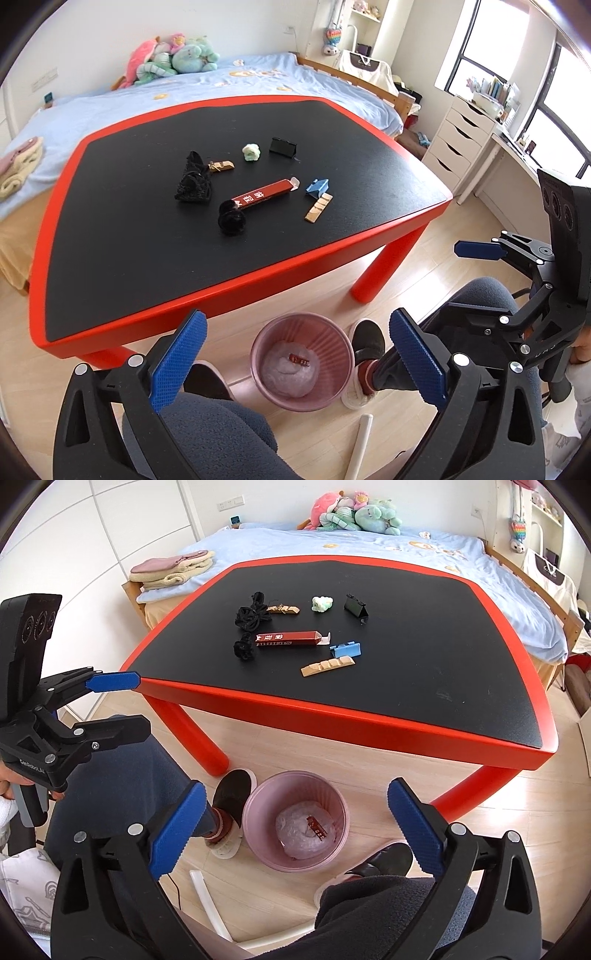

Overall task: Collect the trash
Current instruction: 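Open the left tool to drop the red box into the wastebasket, then reach the left tool to the black mesh cloth and the right tool to the blue block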

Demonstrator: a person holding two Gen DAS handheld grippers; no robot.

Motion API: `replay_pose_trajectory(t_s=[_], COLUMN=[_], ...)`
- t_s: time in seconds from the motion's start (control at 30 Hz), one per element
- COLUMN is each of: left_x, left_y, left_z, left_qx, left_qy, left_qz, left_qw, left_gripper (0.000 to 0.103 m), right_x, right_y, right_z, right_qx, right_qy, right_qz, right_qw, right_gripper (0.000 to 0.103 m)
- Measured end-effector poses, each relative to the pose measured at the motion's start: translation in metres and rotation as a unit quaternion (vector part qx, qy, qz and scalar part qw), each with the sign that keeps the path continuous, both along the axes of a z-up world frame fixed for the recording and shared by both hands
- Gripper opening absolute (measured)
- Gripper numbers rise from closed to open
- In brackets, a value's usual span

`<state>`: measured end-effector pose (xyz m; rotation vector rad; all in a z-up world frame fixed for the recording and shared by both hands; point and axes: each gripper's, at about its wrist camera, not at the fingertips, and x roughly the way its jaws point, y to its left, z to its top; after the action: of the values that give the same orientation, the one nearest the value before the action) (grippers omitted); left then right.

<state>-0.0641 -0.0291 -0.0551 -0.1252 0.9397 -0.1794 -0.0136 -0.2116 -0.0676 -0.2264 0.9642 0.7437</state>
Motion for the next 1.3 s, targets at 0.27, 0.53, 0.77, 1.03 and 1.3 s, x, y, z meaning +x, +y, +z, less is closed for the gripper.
replay_pose_trajectory(t_s=[0.27, 0.53, 0.77, 1.03, 1.3], left_x=[-0.001, 0.002, 0.008, 0.021, 0.048], left_y=[0.006, 0.015, 0.024, 0.036, 0.050], left_z=[0.004, 0.008, 0.014, 0.023, 0.032], left_qx=[-0.004, -0.008, -0.004, 0.007, 0.020], left_qy=[-0.002, -0.001, -0.014, -0.029, -0.034], left_qz=[0.009, 0.021, 0.032, 0.049, 0.053], left_qw=[1.0000, 0.9998, 0.9994, 0.9984, 0.9978], left_gripper=[0.095, 0.095, 0.095, 0.095, 0.095], right_x=[0.000, 0.007, 0.016, 0.035, 0.065], right_y=[0.000, 0.001, 0.006, 0.015, 0.033], right_z=[0.004, 0.010, 0.022, 0.039, 0.049], right_qx=[0.004, 0.007, 0.012, 0.014, 0.002], right_qy=[0.001, -0.001, -0.014, -0.036, -0.052], right_qz=[0.000, -0.003, -0.001, 0.007, 0.022], right_qw=[1.000, 1.000, 1.000, 0.999, 0.998], right_gripper=[0.097, 0.097, 0.097, 0.097, 0.097])
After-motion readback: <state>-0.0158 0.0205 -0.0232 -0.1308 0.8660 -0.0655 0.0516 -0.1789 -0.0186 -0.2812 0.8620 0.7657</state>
